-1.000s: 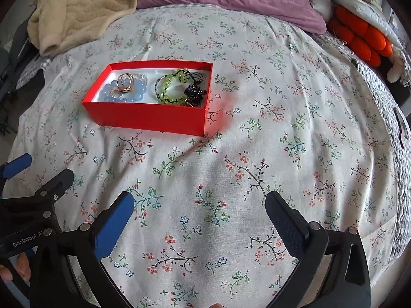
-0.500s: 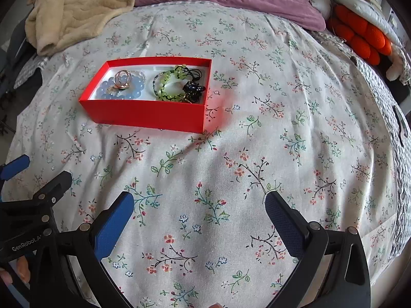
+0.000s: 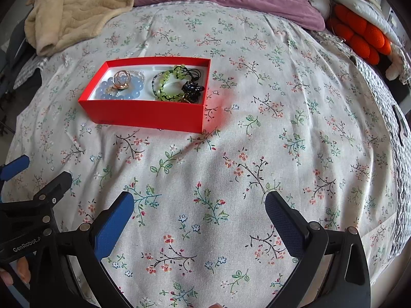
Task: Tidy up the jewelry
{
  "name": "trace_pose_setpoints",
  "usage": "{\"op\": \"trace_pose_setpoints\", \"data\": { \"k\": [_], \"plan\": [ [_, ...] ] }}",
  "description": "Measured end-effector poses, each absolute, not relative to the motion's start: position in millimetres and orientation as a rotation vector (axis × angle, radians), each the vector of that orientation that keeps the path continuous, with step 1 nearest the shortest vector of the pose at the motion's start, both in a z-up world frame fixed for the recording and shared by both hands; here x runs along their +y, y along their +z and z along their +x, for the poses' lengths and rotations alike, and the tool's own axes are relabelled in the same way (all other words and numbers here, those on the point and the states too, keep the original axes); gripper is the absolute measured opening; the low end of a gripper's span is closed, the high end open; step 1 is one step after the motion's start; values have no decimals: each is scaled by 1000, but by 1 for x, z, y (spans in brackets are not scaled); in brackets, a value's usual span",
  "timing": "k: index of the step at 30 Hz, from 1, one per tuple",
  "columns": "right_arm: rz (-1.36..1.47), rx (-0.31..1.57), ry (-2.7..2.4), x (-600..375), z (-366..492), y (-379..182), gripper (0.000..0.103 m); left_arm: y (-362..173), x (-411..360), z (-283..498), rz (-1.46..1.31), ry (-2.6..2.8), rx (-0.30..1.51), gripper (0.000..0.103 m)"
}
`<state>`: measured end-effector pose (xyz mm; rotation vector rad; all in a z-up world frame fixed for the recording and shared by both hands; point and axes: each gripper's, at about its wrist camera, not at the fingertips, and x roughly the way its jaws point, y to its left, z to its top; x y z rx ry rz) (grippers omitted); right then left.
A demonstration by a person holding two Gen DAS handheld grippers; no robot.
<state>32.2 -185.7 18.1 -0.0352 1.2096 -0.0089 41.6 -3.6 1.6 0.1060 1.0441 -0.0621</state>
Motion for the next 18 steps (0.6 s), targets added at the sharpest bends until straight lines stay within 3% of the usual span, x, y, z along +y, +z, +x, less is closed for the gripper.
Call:
{"op": "trace_pose_setpoints", "data": {
  "k": [18],
  "plan": [
    [-35, 1211, -11, -188, 32, 18, 103, 2, -4, 42, 109, -59, 1044, 102]
  ]
}}
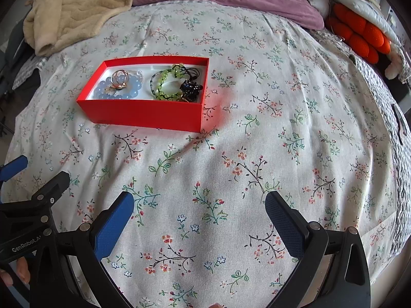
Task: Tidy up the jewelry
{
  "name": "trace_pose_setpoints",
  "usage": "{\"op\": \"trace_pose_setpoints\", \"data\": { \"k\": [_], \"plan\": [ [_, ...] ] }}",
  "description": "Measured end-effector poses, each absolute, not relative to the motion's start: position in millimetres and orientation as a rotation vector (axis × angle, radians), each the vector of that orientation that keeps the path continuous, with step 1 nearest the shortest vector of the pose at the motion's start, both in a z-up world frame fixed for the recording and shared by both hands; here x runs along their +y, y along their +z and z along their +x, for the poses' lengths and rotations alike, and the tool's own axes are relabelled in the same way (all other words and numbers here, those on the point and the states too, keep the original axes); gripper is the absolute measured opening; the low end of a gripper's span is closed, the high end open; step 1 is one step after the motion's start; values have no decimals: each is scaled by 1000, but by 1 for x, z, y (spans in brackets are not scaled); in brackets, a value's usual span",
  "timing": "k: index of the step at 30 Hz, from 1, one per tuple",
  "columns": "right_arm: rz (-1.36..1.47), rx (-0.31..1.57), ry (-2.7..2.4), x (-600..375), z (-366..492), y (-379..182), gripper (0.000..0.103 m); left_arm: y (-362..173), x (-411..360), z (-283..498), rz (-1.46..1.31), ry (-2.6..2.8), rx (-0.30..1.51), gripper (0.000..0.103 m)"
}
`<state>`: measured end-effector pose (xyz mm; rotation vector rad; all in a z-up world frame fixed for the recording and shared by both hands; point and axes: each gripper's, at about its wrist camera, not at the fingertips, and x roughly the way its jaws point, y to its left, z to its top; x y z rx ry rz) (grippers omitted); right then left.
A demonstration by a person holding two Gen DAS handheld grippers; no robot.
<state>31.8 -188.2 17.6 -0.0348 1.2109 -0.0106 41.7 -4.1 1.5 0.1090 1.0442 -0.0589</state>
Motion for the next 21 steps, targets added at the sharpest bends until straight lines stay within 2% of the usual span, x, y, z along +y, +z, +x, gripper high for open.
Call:
{"op": "trace_pose_setpoints", "data": {
  "k": [21],
  "plan": [
    [-36, 1211, -13, -189, 31, 17, 103, 1, -2, 42, 107, -54, 1048, 102]
  ]
}}
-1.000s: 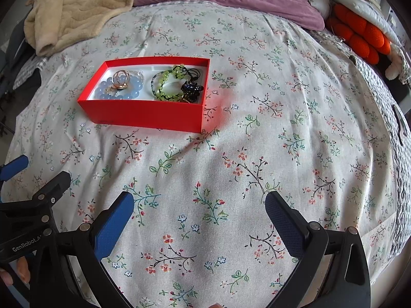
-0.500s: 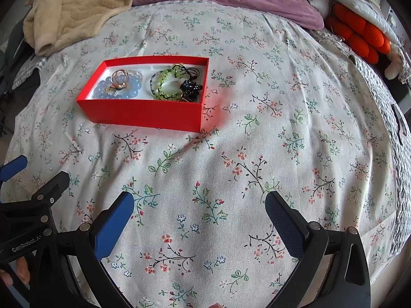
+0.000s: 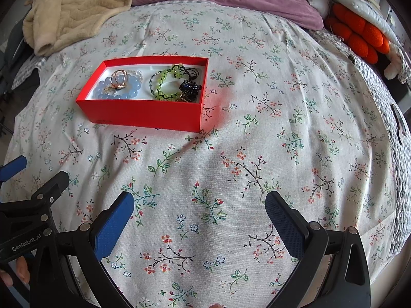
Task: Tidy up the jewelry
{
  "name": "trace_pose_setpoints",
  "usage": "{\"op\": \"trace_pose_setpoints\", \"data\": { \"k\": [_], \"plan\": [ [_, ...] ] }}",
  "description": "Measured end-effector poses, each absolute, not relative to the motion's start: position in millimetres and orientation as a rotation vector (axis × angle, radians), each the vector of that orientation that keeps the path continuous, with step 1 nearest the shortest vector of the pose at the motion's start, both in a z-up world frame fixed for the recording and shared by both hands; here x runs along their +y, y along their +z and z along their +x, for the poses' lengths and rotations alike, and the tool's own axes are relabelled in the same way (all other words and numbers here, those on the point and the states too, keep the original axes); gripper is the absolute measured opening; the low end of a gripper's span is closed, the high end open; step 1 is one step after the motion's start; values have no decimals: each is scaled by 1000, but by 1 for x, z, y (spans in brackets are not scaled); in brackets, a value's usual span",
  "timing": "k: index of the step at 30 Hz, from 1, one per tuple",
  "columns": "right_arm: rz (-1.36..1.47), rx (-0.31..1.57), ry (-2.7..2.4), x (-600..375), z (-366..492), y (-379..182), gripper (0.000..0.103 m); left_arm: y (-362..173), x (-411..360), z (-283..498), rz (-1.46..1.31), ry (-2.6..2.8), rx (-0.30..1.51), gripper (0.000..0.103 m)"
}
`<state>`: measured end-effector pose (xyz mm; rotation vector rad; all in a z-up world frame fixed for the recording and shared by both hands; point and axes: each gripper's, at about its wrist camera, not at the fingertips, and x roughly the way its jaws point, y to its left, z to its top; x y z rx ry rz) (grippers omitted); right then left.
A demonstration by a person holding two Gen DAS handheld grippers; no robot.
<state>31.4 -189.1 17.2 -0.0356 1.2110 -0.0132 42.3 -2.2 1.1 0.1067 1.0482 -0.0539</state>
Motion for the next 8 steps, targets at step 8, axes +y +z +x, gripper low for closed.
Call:
{"op": "trace_pose_setpoints", "data": {
  "k": [8],
  "plan": [
    [-35, 1211, -21, -193, 30, 14, 103, -1, 2, 39, 90, -59, 1049, 102]
  ]
}}
